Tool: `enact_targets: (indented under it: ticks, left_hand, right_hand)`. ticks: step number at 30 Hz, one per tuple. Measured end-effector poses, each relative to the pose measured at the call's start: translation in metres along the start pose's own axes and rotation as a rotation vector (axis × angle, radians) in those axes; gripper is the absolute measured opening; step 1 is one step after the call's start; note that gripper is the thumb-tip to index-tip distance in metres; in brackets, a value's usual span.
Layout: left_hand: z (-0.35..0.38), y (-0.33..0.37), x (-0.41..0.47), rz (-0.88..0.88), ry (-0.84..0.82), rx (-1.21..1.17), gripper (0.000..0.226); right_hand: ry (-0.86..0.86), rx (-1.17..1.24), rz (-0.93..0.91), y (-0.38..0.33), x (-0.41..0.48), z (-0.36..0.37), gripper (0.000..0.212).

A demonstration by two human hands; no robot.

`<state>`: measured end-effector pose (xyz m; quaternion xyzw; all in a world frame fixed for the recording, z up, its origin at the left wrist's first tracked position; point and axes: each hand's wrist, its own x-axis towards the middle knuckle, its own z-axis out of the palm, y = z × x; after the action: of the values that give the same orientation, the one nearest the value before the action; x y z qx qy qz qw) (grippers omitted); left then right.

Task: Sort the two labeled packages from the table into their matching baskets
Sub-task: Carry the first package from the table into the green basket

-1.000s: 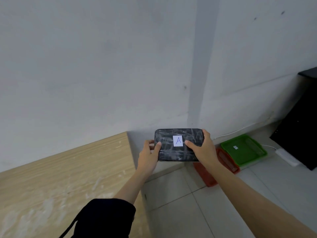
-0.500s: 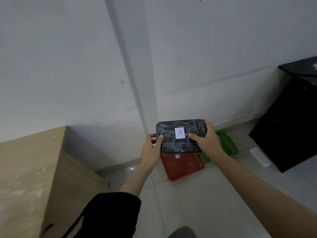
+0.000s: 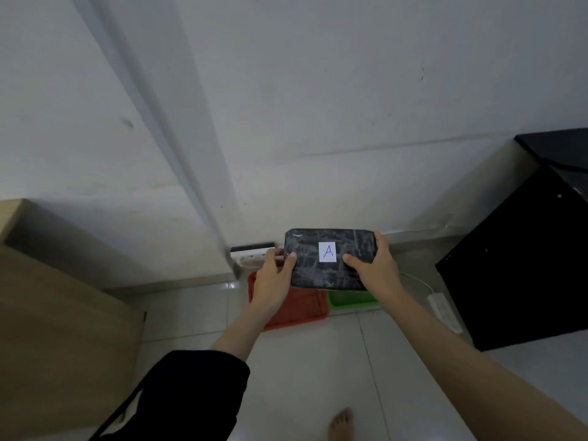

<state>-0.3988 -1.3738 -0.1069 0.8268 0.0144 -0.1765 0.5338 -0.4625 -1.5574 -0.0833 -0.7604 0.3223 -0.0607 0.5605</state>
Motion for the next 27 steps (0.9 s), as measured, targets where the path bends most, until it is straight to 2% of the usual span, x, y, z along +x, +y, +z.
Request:
enact_targets:
  ticks: [3,5,14,25,27]
  left_hand:
    - [0.036,0.004,0.009,-0.026,0.004,0.051,0.038]
    - [0.058,0.001,0.017,-0.047,-0.001,0.081,0.037]
    - [0.164,-0.059,0.083,-0.090,-0.013,0.109,0.036]
    - [0.305,-0.257,0.185,-0.052,-0.050,0.165,0.032]
    - [0.326,-0.294,0.204,-0.050,-0.059,0.182,0.031]
  right_hand:
    - [-0.016,0.013,-0.002,0.019,0.027,-0.022,0.077]
    - [-0.029,0.024,0.021,0.034,0.043,-0.033,0.074]
    - [-0.056,0.013,0.062,0.149,0.137,-0.042,0.081]
    - [0.004,-0.028,0.170,0.379,0.254,0.018,0.088]
    - [0.024,-0.039,0.194,0.419,0.271,0.031,0.082]
